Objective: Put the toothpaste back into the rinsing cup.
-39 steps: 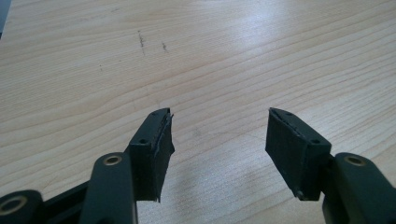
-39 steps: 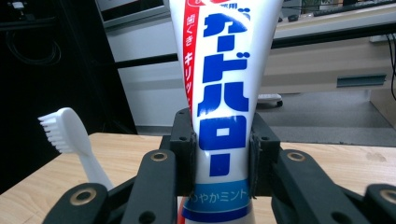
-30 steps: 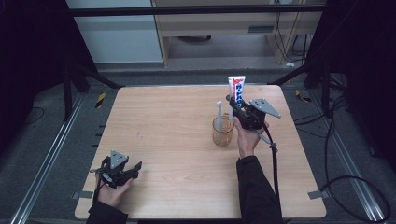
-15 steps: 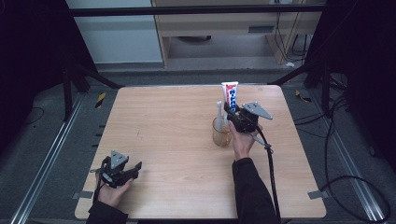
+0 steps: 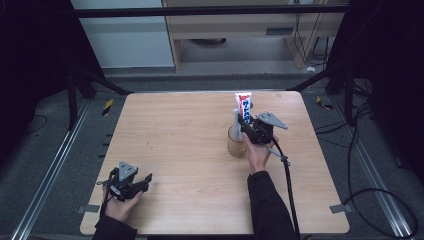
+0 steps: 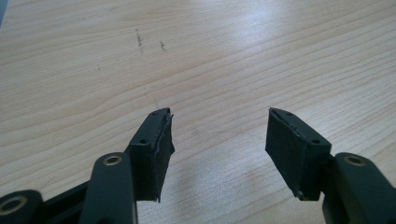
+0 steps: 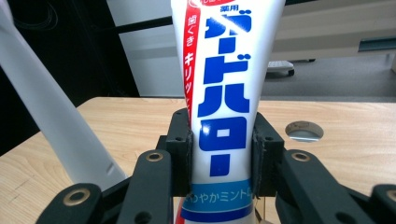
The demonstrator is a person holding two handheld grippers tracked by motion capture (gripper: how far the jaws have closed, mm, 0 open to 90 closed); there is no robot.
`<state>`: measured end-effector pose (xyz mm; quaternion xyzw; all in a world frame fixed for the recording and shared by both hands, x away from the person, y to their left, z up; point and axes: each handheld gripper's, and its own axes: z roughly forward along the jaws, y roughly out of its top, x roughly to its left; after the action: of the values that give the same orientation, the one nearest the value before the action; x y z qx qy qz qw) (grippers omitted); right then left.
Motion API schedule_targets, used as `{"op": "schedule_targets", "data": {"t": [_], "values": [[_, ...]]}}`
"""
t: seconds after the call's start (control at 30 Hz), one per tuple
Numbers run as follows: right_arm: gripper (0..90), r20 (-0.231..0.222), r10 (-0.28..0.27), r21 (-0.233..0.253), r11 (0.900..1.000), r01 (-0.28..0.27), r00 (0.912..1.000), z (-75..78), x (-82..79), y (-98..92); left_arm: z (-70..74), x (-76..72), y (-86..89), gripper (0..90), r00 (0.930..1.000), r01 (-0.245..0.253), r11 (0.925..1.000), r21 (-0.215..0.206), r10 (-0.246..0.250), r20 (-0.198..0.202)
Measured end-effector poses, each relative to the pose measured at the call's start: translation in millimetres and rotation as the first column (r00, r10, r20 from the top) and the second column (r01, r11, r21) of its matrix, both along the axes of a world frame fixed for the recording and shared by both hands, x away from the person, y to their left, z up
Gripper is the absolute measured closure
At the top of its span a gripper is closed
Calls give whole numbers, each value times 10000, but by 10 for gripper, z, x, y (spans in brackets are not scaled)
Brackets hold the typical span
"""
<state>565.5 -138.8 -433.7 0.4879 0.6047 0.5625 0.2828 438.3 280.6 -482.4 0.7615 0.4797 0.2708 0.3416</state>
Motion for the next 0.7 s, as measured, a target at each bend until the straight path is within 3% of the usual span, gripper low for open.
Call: {"op": "schedule_targets", "data": {"t": [0.47,0.7], "values": [[629,-484,228,-294,9993,-243,9986,-53,-13,-22,1,-3,-1,400,10000,-4,10000,3,4,1],[604,-746,499,-849,9948,-562,9960,-41,-49,-58,-4,0,-2,400,10000,-5,10000,19,5,-20]]}}
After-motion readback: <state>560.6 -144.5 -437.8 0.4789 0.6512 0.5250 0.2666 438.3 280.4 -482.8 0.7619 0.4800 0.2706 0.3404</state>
